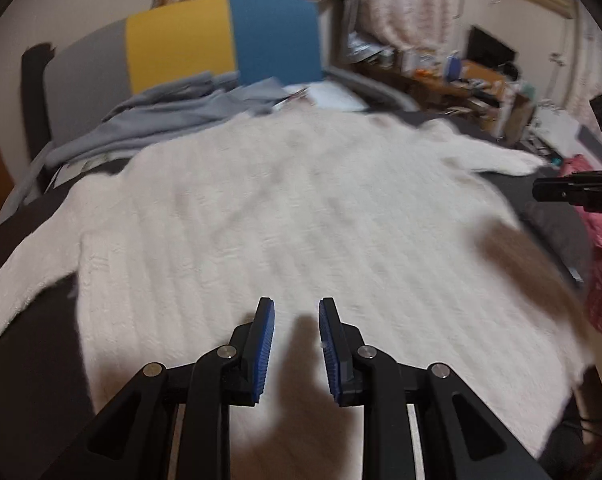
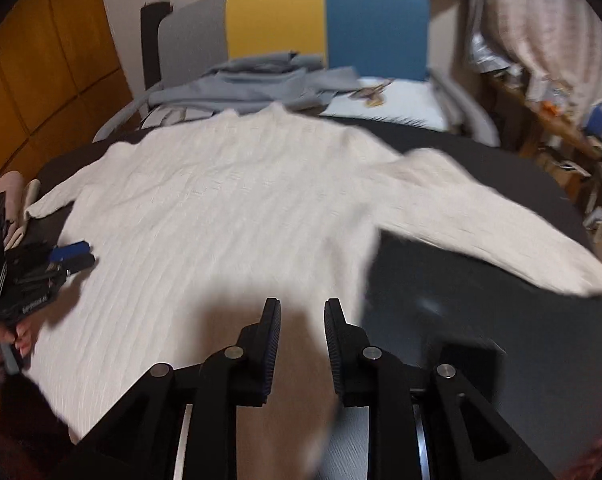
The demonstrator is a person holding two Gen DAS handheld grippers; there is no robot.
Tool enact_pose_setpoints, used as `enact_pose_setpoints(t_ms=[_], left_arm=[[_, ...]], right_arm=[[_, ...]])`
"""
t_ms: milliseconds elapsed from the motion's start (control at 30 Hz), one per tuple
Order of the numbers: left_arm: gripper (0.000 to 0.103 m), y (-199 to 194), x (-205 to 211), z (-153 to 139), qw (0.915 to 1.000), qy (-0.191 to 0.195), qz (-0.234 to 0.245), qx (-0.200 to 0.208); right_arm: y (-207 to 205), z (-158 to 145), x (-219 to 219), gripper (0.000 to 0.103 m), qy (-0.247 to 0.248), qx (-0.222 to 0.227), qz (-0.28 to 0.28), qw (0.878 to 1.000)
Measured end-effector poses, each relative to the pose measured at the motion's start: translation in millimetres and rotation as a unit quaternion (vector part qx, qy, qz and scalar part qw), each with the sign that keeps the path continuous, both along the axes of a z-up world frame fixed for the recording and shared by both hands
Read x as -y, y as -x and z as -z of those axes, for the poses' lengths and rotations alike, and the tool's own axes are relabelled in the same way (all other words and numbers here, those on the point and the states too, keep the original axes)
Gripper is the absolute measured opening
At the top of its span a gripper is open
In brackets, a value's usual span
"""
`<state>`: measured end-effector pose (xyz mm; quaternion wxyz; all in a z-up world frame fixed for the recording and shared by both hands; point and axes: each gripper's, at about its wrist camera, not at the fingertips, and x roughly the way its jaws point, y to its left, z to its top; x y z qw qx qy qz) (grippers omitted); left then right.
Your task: Fold clothes
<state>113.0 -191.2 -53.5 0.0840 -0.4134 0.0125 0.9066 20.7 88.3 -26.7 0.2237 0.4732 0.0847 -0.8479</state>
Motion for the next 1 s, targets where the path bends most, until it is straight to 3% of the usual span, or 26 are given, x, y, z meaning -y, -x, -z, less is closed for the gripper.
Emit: enact_pose_setpoints(t_ms=[100, 200, 267, 433, 500, 567, 633, 733, 800, 900, 1000], left_arm=[[0.023, 8.5, 8.1, 3.0, 0.9998, 0.002, -0.022, 0.004], [0.023, 17.1, 16.2, 5.9, 0.9990, 0.004, -0.044, 0.008], [0.023, 19.1, 17.5, 6.6, 0.9986, 0.001, -0.052, 0.011], [0.023, 11.9, 7.4, 4.0, 0.9981, -0.019, -0.056, 0.020], [0.023, 22.3, 13.4, -6.8, 0.9980, -0.034, -0.051, 0.017], [0.023, 40.0, 24.1, -20.9, 0.9974, -0.033, -0.063, -0.003], [0.023, 73.7, 38.9, -34.8, 0.9955, -0.006, -0.091, -0.027], [0.023, 133.0, 58.0, -43.6, 0.9918, 0.004, -0.122, -0.037], [0.023, 174.6, 61.7, -39.1, 0.9930, -0.005, -0.117, -0.019], [0.023, 215.4, 55.0, -24.3, 0.9950, 0.004, -0.099, -0.002], [0.023, 242.1, 52.1, -6.8, 0.9937, 0.038, -0.106, 0.004]], right_arm=[[35.9, 17.8, 26.8, 0.023, -0.011, 0.005, -0.010, 1.000], [53.8, 40.1, 25.2, 0.022, -0.060, 0.011, -0.002, 0.998], [60.1, 44.8, 18.7, 0.020, -0.054, 0.015, 0.009, 0.998], [62.7, 45.4, 14.1, 0.021, -0.067, 0.017, -0.004, 0.998], [69.1, 32.0, 17.0, 0.021, -0.048, 0.018, -0.015, 0.999], [82.9, 12.8, 20.8, 0.025, -0.008, -0.003, -0.013, 1.000], [106.8, 1.2, 38.0, 0.041, 0.002, -0.024, -0.009, 1.000], [143.2, -7.6, 78.2, 0.042, 0.010, -0.035, -0.028, 0.999], [165.8, -8.0, 119.2, 0.038, 0.000, -0.035, -0.061, 0.998], [186.2, -4.2, 168.7, 0.019, -0.024, -0.044, -0.097, 0.994], [204.1, 6.9, 204.4, 0.019, -0.019, -0.033, -0.119, 0.992]])
